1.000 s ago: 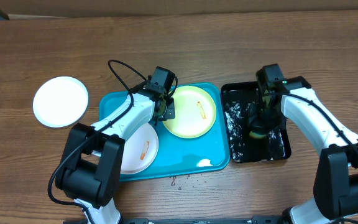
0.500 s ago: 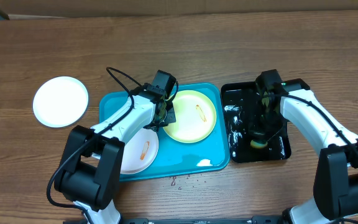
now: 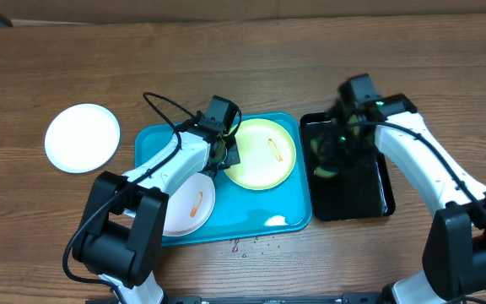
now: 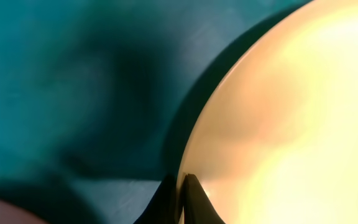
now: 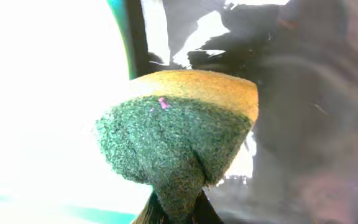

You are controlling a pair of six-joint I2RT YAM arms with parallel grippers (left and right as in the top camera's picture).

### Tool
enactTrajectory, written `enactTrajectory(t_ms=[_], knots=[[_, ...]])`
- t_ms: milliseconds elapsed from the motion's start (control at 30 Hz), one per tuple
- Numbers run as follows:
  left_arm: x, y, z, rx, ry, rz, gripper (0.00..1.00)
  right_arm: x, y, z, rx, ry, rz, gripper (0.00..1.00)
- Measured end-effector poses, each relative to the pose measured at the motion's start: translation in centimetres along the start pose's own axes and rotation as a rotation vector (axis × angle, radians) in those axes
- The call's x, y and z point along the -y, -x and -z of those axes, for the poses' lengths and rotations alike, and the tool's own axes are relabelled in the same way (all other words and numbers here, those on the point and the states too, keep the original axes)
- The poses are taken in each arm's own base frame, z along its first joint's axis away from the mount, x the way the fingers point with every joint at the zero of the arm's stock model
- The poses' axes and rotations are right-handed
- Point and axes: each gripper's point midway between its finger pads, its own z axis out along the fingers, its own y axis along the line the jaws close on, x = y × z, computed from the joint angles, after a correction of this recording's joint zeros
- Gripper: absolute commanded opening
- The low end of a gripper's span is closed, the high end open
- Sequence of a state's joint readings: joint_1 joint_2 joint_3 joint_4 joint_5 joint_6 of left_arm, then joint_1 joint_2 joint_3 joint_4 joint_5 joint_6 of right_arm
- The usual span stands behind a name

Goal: Clean dirty plates on tray and stack at the side
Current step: 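Lift the sponge with the right gripper over the yellow plate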

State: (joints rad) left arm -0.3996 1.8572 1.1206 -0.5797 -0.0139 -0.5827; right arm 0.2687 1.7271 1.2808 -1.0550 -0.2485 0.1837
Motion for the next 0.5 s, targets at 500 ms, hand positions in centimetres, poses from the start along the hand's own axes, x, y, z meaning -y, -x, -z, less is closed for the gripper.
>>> enactTrajectory(t_ms=[500], knots=[[0.9,-0.2,0.0,-0.013,-0.052,-0.089,0.04,-9.7,4.0,-0.8,0.324,-0.11,0.423,0.04]])
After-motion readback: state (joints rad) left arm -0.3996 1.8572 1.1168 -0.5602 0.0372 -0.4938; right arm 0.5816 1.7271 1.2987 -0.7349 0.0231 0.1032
